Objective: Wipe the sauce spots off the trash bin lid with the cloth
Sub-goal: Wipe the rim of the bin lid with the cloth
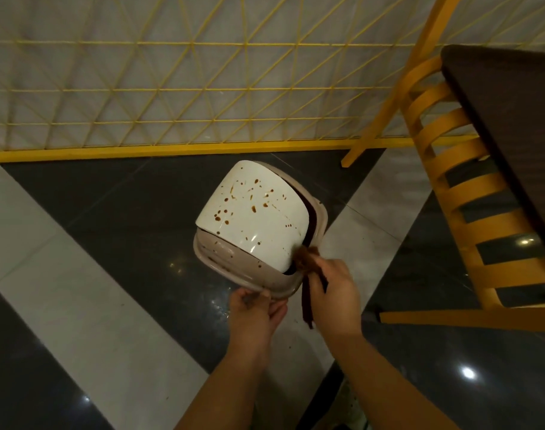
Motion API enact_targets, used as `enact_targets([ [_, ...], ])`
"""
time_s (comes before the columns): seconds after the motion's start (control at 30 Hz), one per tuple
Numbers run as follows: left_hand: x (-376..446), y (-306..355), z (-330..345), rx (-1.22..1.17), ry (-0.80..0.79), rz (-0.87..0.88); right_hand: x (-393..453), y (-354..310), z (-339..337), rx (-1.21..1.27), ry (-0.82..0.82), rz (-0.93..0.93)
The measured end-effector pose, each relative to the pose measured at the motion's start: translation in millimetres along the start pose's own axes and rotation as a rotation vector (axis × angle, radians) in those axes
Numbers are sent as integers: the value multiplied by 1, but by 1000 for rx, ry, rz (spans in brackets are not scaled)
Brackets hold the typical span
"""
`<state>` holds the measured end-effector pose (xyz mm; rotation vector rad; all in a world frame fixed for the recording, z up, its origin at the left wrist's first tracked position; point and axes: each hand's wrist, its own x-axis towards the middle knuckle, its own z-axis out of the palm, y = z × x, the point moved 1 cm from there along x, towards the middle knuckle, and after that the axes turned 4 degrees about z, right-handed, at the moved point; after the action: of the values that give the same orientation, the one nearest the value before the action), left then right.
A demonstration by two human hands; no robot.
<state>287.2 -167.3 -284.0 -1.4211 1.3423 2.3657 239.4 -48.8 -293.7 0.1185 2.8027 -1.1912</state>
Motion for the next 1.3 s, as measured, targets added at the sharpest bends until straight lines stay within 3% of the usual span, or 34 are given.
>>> enact_targets([
  [0.17, -1, 3, -2, 23, -13, 18, -4, 7, -6, -21, -75, -60],
  [0.3, 0, 2, 0, 21, -3, 7, 23, 2, -10, -52, -3, 5],
  [0.47, -1, 2, 0, 1, 0, 4, -26, 2, 2, 42, -51, -10],
  [0.6, 2, 3, -1, 17, 3, -7, 6, 6, -12, -109, -81, -89],
  [0.8, 2, 4, 1, 34, 18, 11, 19, -2, -8, -35, 12, 48],
  [0.93, 4, 1, -2, 47, 11, 25, -23, 4, 3, 36, -78, -11],
  [1.03, 8, 1, -5, 60, 14, 11, -1, 8, -8, -62, -119, -87],
  [1.17, 12, 1, -4, 36, 28, -34, 51, 6, -22, -128, -33, 24],
  [1.3, 10, 0, -2, 38, 33, 0, 27, 5, -9, -42, -4, 79],
])
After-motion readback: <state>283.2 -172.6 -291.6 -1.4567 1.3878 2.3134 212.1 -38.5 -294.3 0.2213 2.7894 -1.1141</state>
